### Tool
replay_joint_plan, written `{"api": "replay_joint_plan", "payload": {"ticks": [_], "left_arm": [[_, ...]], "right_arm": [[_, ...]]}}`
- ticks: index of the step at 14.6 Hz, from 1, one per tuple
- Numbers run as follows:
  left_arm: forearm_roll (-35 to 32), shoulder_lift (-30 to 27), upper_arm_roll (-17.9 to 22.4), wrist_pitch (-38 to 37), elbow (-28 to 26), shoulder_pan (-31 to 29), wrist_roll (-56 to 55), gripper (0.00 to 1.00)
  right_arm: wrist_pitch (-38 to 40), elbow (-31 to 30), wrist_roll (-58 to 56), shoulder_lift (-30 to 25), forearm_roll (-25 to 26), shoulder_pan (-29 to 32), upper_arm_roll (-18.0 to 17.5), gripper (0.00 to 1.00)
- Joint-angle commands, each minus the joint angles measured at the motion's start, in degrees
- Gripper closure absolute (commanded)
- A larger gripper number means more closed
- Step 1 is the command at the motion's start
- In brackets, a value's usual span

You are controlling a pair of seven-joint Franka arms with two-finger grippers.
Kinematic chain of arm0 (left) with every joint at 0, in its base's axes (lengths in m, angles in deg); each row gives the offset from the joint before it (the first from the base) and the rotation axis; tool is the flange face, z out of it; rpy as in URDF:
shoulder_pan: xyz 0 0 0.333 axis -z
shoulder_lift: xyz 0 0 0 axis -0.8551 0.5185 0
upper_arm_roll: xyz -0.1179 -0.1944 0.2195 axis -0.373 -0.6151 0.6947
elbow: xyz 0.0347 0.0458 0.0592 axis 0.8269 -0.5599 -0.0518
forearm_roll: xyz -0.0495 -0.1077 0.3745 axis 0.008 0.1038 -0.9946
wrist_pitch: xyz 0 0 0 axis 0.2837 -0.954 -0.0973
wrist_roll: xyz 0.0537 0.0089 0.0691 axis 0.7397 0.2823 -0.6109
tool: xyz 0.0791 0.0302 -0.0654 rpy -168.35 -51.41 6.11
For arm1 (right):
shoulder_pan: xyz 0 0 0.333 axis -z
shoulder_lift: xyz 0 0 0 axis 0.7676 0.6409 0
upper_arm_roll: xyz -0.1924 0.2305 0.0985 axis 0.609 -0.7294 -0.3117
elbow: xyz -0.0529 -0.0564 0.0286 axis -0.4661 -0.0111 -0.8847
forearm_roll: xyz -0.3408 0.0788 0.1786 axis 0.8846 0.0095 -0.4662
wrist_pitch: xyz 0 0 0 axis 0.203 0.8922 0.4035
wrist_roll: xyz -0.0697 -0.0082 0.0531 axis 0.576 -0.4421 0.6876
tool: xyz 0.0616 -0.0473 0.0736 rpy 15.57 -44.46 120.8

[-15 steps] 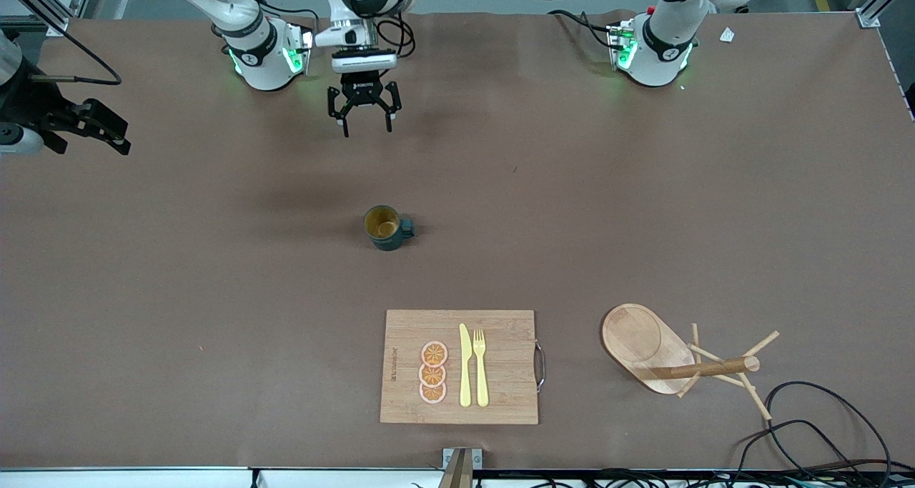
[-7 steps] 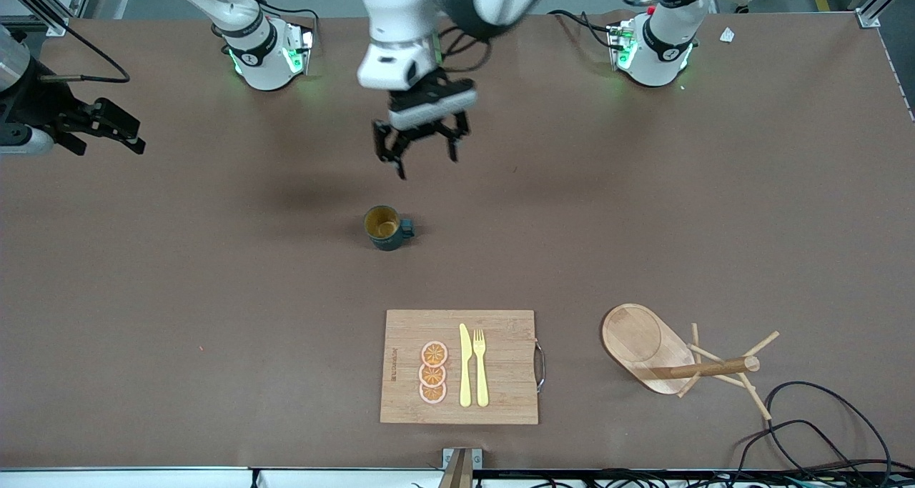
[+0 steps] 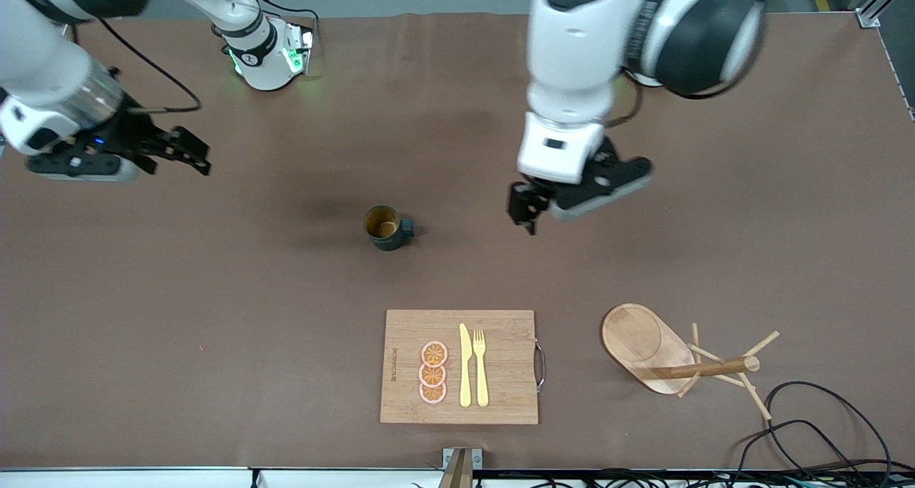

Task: Transfer cup from left to right arm and place
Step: 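Lower the right gripper to the mug while the left gripper withdraws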

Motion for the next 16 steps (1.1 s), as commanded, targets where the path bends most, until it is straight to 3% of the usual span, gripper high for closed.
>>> {"api": "replay_joint_plan", "payload": {"ticks": [1,4,9,12,16], "left_arm": [[4.8,-3.9,-0.8,-3.8,-1.5,-6.3,10.3,0.00],[6.7,-5.3,-0.9,-6.3,-1.4,-12.5,21.4,0.00],[14.7,-8.6,-0.3,-12.0,-1.4,-21.2,38.5,0.00],[17.2,-11.9,0.6,-16.9,-1.8,-23.0,42.7,0.00],[17.2,-15.9,2.7,-20.0,-4.4,-23.4,48.1,0.00]], "right_arm": [[-10.5,-7.6,10.4,0.1,-0.5,-7.2,0.3,0.00],[-17.0,-8.4,18.6,5.9,0.0,-13.5,0.4,0.00],[-23.2,-8.8,20.7,12.4,0.4,-15.4,0.4,0.00],[-32.2,-11.4,23.3,17.0,0.5,-18.0,0.5,0.00],[-37.2,-11.9,25.2,21.7,1.1,-20.3,0.5,0.00]]}}
